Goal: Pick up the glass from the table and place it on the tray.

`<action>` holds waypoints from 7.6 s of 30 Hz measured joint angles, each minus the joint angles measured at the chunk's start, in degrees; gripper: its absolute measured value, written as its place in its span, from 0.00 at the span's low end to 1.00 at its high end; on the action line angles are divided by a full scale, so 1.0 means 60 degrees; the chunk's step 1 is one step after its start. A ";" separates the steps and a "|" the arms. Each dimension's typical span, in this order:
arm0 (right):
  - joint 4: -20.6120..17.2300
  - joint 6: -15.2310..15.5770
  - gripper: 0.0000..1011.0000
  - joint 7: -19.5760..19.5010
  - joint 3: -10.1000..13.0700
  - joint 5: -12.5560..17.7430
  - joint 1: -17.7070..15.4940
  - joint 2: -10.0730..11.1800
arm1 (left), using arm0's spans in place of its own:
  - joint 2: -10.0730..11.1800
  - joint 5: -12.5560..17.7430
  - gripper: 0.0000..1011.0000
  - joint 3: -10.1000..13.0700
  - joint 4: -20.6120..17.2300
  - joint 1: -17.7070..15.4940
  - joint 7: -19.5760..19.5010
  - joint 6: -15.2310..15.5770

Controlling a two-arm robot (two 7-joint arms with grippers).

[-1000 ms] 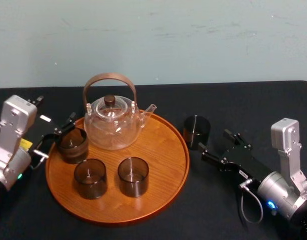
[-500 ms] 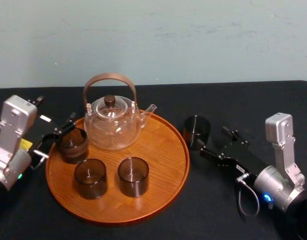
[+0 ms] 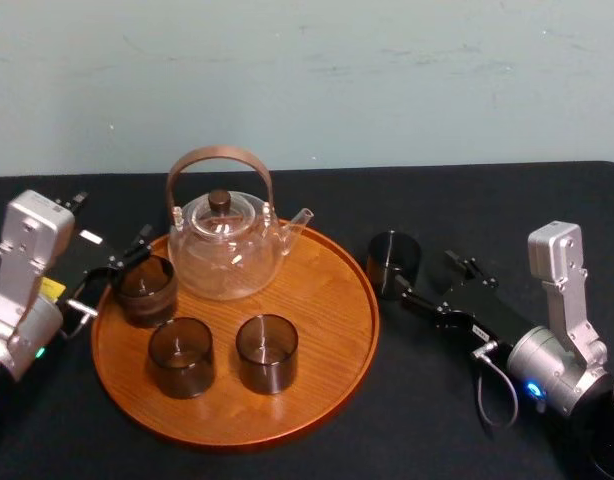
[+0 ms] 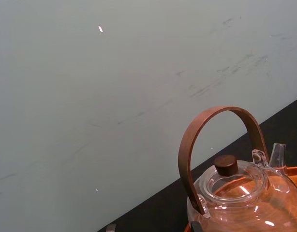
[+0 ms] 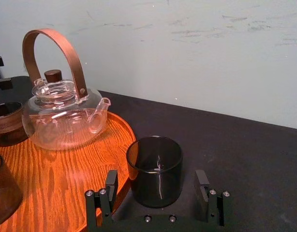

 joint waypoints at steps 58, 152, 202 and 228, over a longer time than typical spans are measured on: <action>0.2784 -0.0421 0.99 0.0703 -0.0648 -0.0308 0.2038 -0.0671 | 0.0000 0.0000 0.99 0.0000 0.0000 0.0000 0.0000 0.0000; 0.1448 -0.0531 0.89 0.1215 -0.1576 -0.0204 0.1983 -0.0709 | 0.0000 0.0000 0.99 0.0000 0.0000 -0.0001 0.0000 0.0000; 0.2460 -0.0874 0.90 0.1478 -0.2024 -0.0458 0.2277 -0.1013 | 0.0000 0.0000 0.99 0.0000 0.0000 0.0000 0.0000 0.0000; 0.2677 -0.0769 0.89 0.1465 -0.2050 -0.0539 0.2315 -0.1027 | 0.0000 0.0000 0.99 0.0000 0.0000 -0.0001 0.0000 0.0000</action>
